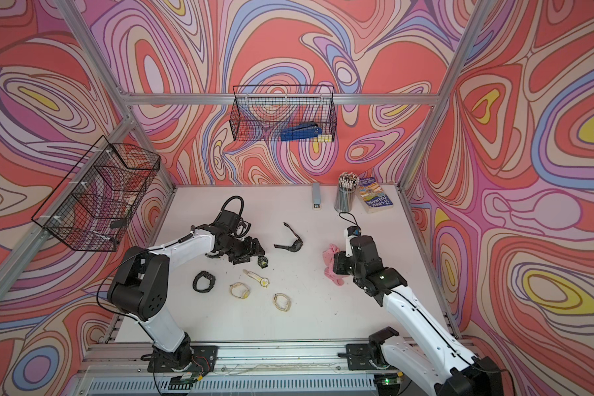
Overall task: Wipe the watch dial
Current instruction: Pick up the watch at the center of the board.
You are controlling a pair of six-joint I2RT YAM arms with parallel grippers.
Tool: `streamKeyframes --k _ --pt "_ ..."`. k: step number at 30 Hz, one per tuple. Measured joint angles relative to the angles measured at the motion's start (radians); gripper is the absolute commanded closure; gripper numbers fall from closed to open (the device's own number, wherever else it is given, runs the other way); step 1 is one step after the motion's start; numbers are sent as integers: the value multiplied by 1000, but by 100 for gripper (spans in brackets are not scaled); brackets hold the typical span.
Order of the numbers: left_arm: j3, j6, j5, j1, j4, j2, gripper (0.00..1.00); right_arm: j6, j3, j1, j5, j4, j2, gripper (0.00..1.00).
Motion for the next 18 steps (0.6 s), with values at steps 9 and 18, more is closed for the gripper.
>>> streamKeyframes --k 9,18 --pt "36 59 36 14 42 98 38 3 0 0 -1 18 60 100" --pt "60 100 -11 27 41 106 37 3 0 0 -8 51 119 100"
